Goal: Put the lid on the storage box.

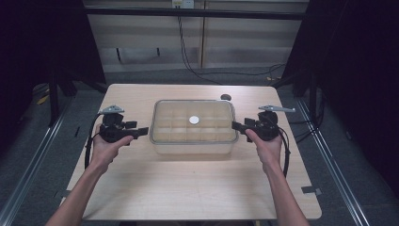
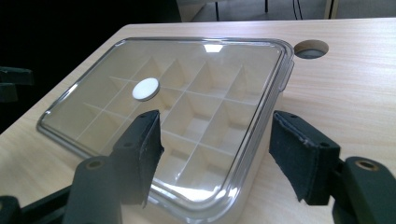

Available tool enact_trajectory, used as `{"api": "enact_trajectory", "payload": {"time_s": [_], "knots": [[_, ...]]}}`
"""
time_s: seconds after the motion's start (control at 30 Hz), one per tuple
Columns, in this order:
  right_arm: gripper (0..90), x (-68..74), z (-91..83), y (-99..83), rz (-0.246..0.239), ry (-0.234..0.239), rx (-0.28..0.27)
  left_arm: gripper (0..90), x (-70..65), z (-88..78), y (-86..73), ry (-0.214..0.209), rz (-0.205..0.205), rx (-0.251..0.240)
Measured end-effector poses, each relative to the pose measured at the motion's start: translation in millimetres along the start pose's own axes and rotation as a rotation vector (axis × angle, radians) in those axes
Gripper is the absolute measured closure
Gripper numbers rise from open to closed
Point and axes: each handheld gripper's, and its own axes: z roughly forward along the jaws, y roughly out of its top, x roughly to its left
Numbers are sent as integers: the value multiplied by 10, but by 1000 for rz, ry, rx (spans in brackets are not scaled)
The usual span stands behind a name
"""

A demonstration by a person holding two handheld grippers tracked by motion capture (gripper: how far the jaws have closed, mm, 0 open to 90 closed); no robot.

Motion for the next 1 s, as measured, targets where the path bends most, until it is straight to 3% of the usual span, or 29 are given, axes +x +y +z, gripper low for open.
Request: {"api": "enact_trajectory", "payload": {"time_s": [0.33, 0.43, 0.5, 0.67, 0.73, 0.8, 1.0], "knots": [[342, 123, -351, -248, -25, 11, -21, 342, -119, -214, -270, -7, 9, -18], [324, 162, -419, -345, -26, 20, -16, 362, -163, -285, -395, 36, 23, -44], [325, 185, -456, -429, -33, 23, -5, 363, -159, -295, -492, 16, 16, -9], [290, 225, -548, -636, -31, 15, 11, 354, -193, -390, -690, 20, 2, -2], [285, 232, -599, -714, -23, 16, 7, 340, -224, -429, -766, 23, -33, -2], [266, 239, -664, -827, -13, 18, 25, 308, -274, -490, -896, 12, -16, 18], [258, 215, -803, -1056, 15, 11, 19, 291, -358, -538, -1019, -1, -10, 42]]}}
